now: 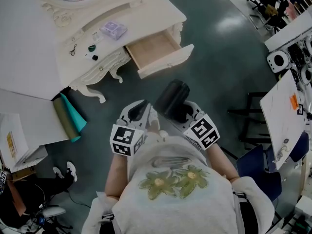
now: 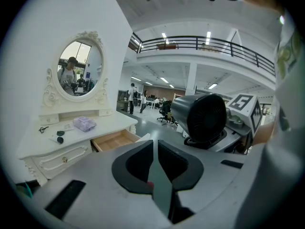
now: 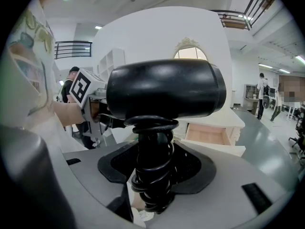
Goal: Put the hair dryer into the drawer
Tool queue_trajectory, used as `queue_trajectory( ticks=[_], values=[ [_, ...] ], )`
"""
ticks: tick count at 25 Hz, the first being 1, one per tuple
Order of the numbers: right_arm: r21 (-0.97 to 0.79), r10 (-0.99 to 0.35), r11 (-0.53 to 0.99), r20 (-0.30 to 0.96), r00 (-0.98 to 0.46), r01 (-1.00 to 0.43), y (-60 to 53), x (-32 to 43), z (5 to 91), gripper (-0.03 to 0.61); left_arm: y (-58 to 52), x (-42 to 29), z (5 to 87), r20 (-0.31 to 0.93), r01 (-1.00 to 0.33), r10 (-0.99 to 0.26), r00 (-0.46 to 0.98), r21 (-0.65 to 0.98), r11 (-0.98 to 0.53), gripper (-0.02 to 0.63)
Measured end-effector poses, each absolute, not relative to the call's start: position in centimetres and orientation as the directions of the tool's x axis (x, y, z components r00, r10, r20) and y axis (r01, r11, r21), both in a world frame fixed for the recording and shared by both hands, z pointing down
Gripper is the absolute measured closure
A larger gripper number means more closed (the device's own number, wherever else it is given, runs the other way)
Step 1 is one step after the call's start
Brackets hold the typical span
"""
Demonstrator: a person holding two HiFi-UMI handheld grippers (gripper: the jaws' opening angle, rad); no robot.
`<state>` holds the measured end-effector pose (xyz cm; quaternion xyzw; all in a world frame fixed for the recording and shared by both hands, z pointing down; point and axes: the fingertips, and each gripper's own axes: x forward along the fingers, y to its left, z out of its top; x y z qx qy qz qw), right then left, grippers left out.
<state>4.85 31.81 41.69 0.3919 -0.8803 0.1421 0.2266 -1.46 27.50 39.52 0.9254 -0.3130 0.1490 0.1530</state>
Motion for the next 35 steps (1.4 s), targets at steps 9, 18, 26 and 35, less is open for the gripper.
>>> queue_trajectory(
  ticks=[9, 18, 26, 35],
  values=[
    [-0.057, -0.627, 0.646, 0.529, -0.572, -0.761, 24.9, 5.7, 41.5, 0.362, 19.6, -0.6, 38.7, 0.354, -0.609, -0.527, 0.773, 0.183, -0.772, 0.577],
    [-0.050, -0.619, 0.640, 0.557, -0.554, -0.766, 18.3, 5.3, 42.2, 0.362, 12.7, -0.6, 39.4, 0.360, -0.592, -0.503, 0.785, 0.202, -0.780, 0.577],
    [-0.037, -0.631, 0.619, 0.570, -0.526, -0.784, 13.9, 5.2, 42.9, 0.362, 8.3, -0.7, 39.8, 0.353, -0.567, -0.481, 0.802, 0.197, -0.800, 0.577],
    [-0.018, -0.618, 0.632, 0.591, -0.518, -0.774, 11.9, 5.7, 42.9, 0.362, 6.5, -0.8, 40.1, 0.348, -0.578, -0.490, 0.799, 0.224, -0.785, 0.577]
  ],
)
